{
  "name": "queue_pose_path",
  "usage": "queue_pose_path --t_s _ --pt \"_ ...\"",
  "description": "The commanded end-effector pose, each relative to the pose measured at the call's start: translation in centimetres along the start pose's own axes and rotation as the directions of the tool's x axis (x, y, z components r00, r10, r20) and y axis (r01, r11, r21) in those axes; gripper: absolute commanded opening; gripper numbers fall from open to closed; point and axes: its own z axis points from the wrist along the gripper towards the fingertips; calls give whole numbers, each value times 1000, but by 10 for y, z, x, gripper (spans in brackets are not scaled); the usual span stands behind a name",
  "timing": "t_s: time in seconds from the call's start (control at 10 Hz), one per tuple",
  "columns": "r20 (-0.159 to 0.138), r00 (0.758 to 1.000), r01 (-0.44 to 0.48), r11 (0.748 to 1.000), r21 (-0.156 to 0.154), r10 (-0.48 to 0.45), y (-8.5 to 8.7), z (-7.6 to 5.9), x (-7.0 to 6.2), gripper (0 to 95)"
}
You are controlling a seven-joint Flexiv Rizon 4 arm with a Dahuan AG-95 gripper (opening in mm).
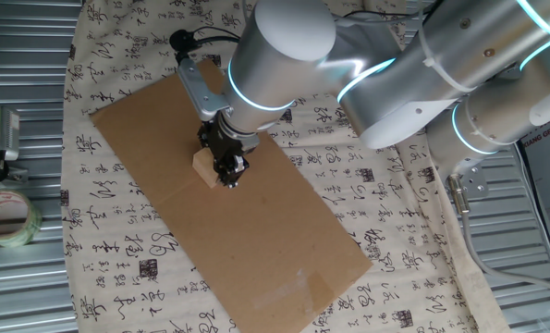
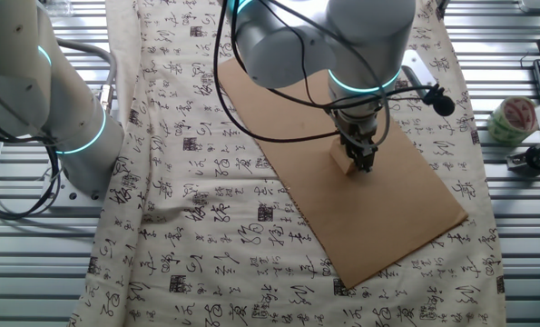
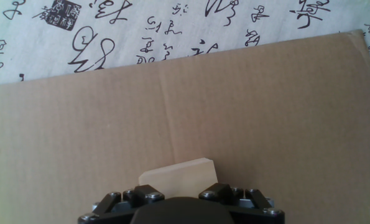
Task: Grab the block and place it at the designated location
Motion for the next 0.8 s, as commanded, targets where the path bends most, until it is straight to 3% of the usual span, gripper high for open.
queue_pose_path --t_s 0.1,0.4,0.5,0.6,0.7,0.8 --pt "0 1000 1 1000 -1 -1 0 1 0 0" --pt "0 1000 9 1000 -2 -9 0 0 0 0" --pt "0 1000 10 1000 -2 -10 0 0 0 190" --pt "1 1000 22 1000 -3 -22 0 0 -1 190" --pt "1 1000 23 1000 -4 -23 0 0 -1 380" --pt "1 1000 24 1000 -6 -24 0 0 -1 380"
